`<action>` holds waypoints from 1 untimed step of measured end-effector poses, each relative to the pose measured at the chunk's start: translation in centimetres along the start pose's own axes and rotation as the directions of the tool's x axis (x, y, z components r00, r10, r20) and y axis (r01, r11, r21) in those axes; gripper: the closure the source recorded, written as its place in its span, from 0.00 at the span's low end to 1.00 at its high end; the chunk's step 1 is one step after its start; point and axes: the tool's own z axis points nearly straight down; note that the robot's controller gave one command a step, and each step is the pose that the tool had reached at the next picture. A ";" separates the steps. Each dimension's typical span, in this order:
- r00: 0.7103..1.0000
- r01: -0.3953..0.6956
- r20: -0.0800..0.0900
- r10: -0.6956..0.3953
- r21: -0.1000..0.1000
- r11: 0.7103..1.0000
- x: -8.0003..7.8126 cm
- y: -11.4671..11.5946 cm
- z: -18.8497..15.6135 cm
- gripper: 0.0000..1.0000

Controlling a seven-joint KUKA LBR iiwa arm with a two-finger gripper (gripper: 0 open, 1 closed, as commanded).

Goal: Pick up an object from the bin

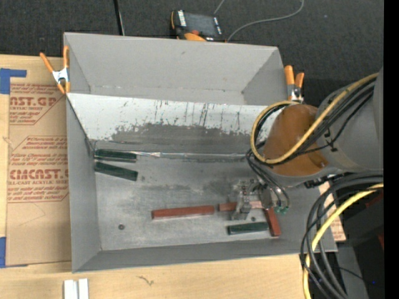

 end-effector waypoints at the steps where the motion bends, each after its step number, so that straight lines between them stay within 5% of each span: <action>1: 1.000 -0.008 0.010 0.008 0.000 1.000 0.8 0.3 -11.4 1.00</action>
Offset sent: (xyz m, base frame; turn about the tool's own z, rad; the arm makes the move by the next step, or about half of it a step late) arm -0.0102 0.0034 0.1098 0.0079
